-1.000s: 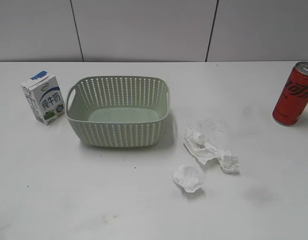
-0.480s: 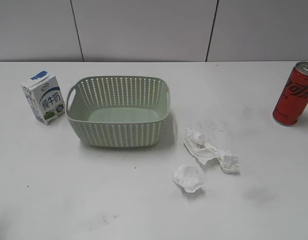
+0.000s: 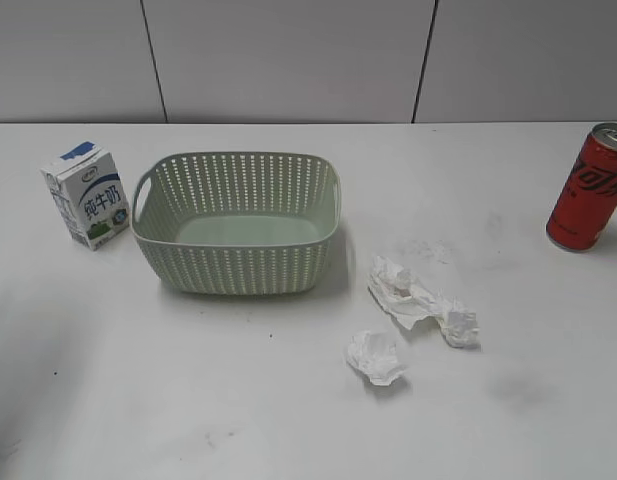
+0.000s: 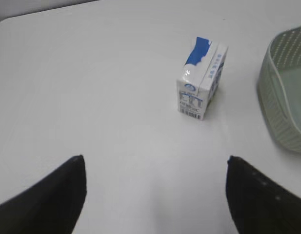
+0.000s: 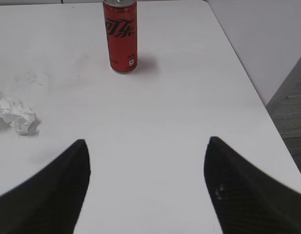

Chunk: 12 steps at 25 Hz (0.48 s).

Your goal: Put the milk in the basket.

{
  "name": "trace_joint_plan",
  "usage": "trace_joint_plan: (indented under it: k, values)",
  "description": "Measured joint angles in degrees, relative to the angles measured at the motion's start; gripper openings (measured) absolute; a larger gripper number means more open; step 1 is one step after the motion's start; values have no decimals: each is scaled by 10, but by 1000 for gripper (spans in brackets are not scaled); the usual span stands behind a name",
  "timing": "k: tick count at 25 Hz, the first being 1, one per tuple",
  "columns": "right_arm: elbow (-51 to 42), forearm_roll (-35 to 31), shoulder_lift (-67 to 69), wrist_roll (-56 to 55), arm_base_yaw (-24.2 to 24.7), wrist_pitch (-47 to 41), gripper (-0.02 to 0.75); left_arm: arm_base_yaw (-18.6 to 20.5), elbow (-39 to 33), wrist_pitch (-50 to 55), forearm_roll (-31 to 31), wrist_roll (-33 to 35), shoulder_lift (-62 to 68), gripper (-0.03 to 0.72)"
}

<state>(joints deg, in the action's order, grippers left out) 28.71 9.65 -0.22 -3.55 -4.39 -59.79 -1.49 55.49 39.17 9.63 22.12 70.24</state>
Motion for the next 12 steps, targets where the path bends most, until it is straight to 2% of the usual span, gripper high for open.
trace_joint_plan:
  k: [5,12]
  values:
    - [0,0,0,0,0,0,583,-1,131,59,65,89,150,667]
    - [0,0,0,0,0,0,583,-36,265,125,64,143,308,666]
